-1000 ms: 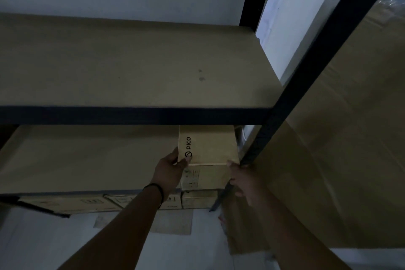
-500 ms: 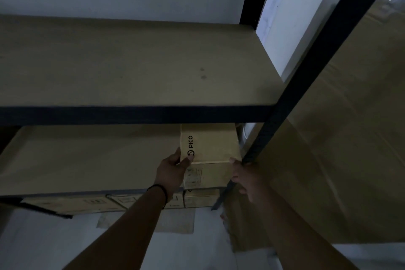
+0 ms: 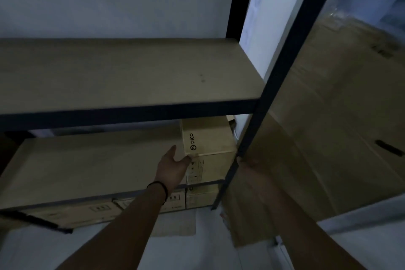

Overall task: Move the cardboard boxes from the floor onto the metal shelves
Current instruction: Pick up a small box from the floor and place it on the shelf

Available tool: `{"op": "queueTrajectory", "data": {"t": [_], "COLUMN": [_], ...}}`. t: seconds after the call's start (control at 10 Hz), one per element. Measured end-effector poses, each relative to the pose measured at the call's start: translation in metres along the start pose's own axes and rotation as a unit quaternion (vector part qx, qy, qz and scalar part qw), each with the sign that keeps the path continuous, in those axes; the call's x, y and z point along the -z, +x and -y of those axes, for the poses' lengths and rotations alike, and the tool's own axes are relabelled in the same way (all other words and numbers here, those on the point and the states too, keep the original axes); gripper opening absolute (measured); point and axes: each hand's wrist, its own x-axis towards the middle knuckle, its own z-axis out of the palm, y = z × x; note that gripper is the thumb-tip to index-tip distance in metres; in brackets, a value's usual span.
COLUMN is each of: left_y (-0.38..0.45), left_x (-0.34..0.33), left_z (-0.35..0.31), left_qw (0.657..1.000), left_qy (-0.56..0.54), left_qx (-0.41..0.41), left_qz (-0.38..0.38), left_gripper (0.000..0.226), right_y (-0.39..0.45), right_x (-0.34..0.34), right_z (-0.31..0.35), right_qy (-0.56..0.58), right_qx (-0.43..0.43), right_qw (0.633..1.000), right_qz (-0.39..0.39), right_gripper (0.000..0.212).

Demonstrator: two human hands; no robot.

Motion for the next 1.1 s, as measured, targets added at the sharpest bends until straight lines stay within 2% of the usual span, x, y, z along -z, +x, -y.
{"op": "queueTrajectory", "data": {"t": [0.1,0.3,0.6,0.7,0.8,1.0,1.1], "left_y": [-0.023,-0.086,-0.225,-0.274,-0.319,-0.381,-0.414], "left_x": [0.015,0.045,0.070,0.084,0.108,0.180,0.215], "left_z": [-0.016,-0.035,0.003,0.031,0.057,0.109,0.138], "left_qw": [0.998,0.996,0.992,0.989,0.987,0.967,0.958], "left_qy": [0.040,0.031,-0.005,0.002,-0.024,-0.049,-0.054], "left_qx": [-0.036,-0.065,-0.070,-0.063,-0.039,0.005,0.009], "left_qz": [-0.017,-0.056,-0.109,-0.130,-0.155,-0.250,-0.281], "left_gripper": [0.076,0.070,0.067,0.066,0.067,0.063,0.039], "right_y": [-0.034,-0.087,-0.198,-0.241,-0.281,-0.350,-0.381], "right_x": [0.009,0.024,0.029,0.016,-0.005,-0.078,-0.124], "right_z": [0.010,0.020,-0.001,-0.010,-0.010,-0.001,0.000], "right_qy": [0.061,0.005,-0.096,-0.134,-0.176,-0.203,-0.217], "right_qx": [0.031,0.099,0.170,0.192,0.203,0.242,0.261], "right_qw": [0.998,0.995,0.979,0.970,0.958,0.938,0.922], "right_qz": [0.003,0.026,0.054,0.072,0.105,0.143,0.186], "right_gripper": [0.022,0.024,0.063,0.058,0.070,0.075,0.078]}}
